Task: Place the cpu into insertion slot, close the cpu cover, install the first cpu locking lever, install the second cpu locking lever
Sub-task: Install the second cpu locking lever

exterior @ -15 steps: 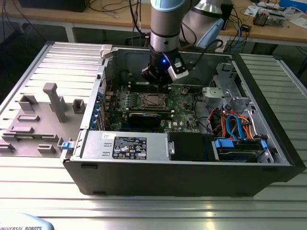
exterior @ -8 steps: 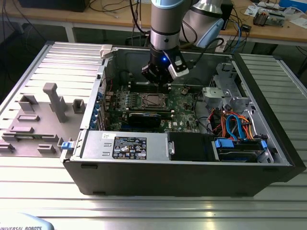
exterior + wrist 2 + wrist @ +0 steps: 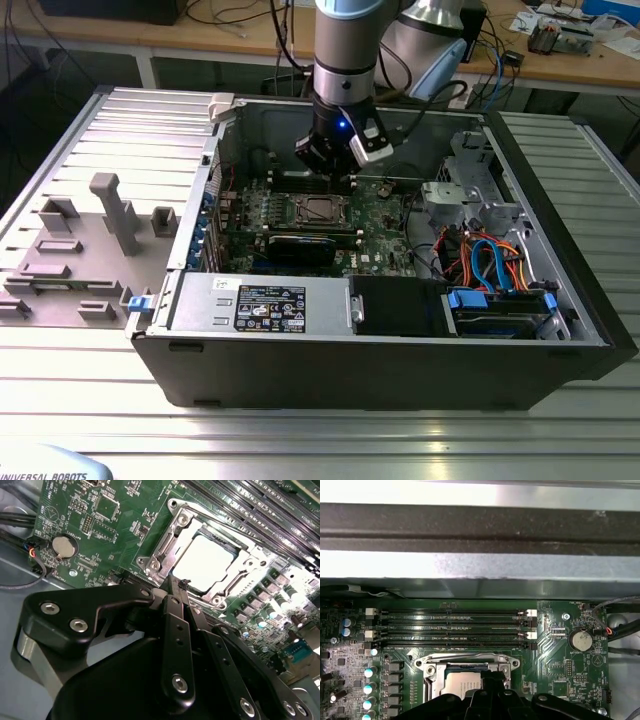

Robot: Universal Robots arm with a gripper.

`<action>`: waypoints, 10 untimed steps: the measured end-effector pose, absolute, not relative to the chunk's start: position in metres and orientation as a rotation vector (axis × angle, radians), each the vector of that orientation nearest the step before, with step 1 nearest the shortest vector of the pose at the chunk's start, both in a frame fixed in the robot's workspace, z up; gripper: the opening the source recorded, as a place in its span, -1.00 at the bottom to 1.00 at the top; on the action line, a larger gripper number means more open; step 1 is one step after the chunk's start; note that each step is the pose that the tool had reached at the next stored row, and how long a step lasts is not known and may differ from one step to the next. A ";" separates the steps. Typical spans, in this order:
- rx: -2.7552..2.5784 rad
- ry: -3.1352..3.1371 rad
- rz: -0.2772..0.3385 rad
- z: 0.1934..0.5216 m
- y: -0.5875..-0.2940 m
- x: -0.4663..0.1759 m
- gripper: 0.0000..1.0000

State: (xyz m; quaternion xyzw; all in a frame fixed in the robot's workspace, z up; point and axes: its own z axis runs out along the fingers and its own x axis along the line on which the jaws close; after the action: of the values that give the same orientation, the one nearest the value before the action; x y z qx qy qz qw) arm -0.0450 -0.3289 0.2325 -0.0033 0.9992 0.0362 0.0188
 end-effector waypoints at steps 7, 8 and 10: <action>-0.010 3.102 0.112 0.232 -0.332 -0.045 -0.79; -0.010 3.102 0.113 0.232 -0.332 -0.045 -0.79; -0.010 3.102 0.112 0.232 -0.333 -0.045 -0.79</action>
State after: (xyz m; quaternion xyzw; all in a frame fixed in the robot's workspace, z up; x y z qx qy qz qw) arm -0.0450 -0.3328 0.2322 -0.0033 0.9992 0.0362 0.0188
